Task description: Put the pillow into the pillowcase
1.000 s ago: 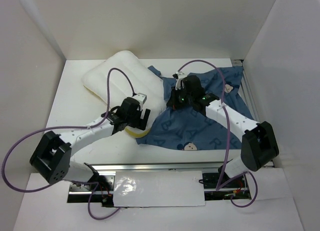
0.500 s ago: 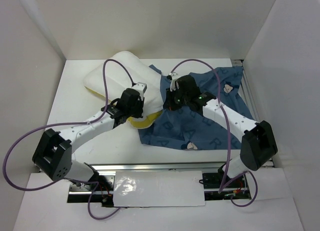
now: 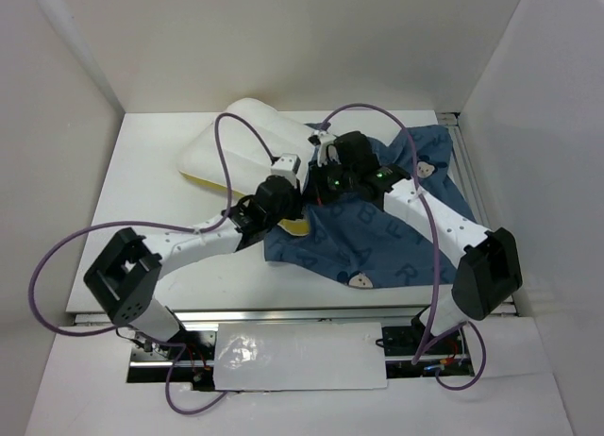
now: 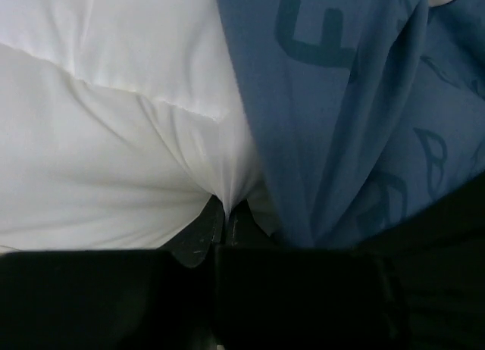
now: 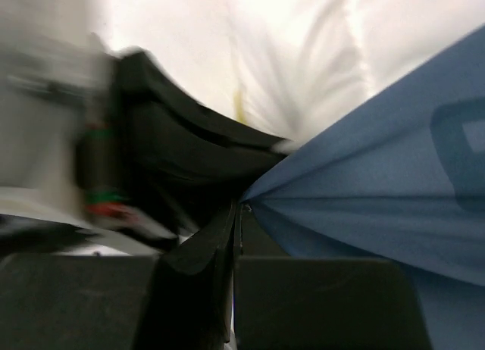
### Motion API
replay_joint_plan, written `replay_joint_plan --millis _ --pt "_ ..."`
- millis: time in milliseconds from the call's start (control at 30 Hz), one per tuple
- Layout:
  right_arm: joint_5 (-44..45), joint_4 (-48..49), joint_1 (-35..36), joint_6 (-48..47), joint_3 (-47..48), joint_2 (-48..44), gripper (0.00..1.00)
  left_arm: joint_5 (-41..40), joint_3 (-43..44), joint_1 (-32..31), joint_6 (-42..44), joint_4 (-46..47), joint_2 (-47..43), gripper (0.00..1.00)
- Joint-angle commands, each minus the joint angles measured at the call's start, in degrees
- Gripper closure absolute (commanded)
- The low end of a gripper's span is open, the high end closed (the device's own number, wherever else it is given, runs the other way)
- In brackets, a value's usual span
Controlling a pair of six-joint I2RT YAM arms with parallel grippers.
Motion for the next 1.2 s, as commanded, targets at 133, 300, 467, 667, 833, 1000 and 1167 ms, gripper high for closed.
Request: replay_joint_plan --millis 133,300,467,667,833,1000,1167 --pt "-12.3 -4.4 -0.6 0.6 5.6 -0.2 1.00 -10.1 1.0 -2.2 -11.5 22.0 7.0 1.00" --pt "-12.3 -3.6 -2.9 2.5 1.1 -4.2 1.00 -12.3 1.0 -1.6 -12.3 20.4 4.9 1.00" --pt "-13.7 2.9 -5.0 5.6 -2.8 -6.0 1.00 -5.2 -2.8 -1.6 -14.6 25.1 2.1 1.00" --pt "-11.6 4.9 -6.3 7.5 -3.9 -4.5 1.00 7.9 -8.6 -2.1 -8.3 23.4 -3.8 0.59" --pt "-5.2 2.1 -7.5 6.7 -5.1 -4.5 1.00 -4.5 -8.6 -1.6 -1.1 4.5 -15.9 0.00" --pt "-3.8 2.1 -8.0 6.2 -6.4 -5.1 1.00 -10.7 0.5 6.5 4.6 -12.1 -18.1 0.00" --pt "-3.1 2.1 -8.0 5.6 -6.3 -3.9 1.00 10.7 10.5 18.3 20.9 -14.9 -3.8 0.00"
